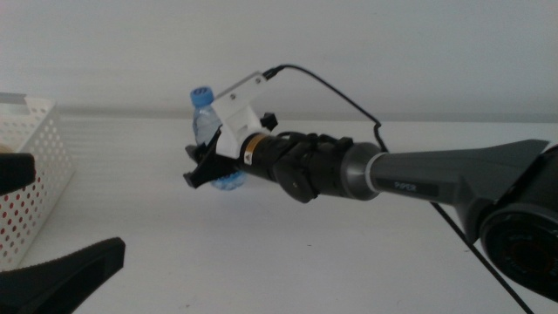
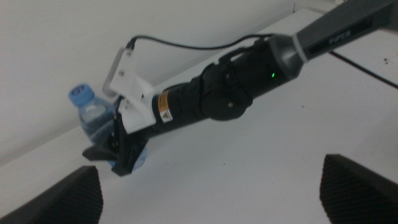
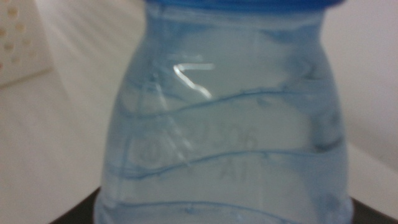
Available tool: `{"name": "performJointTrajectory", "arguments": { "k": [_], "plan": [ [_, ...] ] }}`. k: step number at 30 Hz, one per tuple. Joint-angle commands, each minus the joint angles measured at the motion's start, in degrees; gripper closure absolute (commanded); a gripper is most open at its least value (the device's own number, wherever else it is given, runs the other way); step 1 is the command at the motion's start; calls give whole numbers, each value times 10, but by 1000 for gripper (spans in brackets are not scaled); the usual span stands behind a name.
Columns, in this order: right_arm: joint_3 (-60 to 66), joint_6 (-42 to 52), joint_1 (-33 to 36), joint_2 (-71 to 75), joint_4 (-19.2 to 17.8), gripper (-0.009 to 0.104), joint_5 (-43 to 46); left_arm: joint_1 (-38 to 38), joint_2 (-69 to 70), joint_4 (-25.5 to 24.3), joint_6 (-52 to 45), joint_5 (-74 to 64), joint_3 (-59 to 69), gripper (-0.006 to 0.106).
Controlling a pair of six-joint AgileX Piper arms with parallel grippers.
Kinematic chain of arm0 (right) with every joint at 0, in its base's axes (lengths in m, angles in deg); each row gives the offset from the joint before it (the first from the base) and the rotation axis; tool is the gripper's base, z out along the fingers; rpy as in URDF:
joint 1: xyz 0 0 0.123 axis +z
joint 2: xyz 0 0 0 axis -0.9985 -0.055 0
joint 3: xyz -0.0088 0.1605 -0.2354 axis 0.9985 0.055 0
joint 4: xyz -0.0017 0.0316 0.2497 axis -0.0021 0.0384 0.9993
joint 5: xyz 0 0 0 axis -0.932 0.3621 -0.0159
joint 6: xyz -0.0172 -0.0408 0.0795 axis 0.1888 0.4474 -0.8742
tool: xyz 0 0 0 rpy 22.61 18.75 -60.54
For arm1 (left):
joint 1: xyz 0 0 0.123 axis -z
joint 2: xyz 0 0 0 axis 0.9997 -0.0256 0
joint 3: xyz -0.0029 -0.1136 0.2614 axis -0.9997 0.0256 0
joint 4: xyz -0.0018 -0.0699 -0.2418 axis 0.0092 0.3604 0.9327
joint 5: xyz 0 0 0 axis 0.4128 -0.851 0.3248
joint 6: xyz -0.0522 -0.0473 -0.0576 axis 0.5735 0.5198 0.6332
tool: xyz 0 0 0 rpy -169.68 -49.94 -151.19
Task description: Use arms to grab the bottles and put them into the dustbin to the left of the table.
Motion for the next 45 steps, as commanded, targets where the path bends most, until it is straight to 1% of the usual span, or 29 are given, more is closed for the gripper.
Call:
{"name": "performJointTrajectory", "arguments": {
  "k": [1, 16, 18, 19, 20, 22, 24, 28, 32, 34, 39, 45],
  "plan": [
    [-14, 0, 0, 3, -2, 95, 29, 4, 3, 0, 3, 11, 2, 7],
    [-14, 0, 0, -41, -1, 95, 37, 4, 3, -2, 3, 11, 2, 7],
    [-14, 0, 0, -42, -1, 93, 35, 4, 3, -2, 3, 11, 2, 7],
    [-14, -5, 0, -33, -1, 62, 32, 4, 3, -2, 3, 11, 2, 7],
    [-14, -16, 0, -25, 0, 43, 14, 4, 3, -2, 3, 11, 2, 7],
    [-14, -35, 0, -15, 0, 21, -13, 4, 3, -2, 3, 11, 2, 7],
    [-14, -71, 0, 3, 1, 3, -61, 4, 3, -2, 3, 11, 2, 7],
    [-14, -125, 0, 44, 1, 2, -173, 4, 3, -2, 3, 11, 2, 7],
    [-12, -126, 2, 94, 13, 2, -320, 4, 3, -2, 3, 11, 2, 7],
    [10, -126, 2, 125, 26, 2, -372, 4, 3, -2, 3, 11, 2, 7],
    [109, -119, 2, 239, 33, 2, -411, 4, 3, -2, 3, 11, 2, 7],
    [267, -68, 2, 428, 34, 2, -410, 4, 3, -2, 3, 11, 2, 7]
  ]
}}
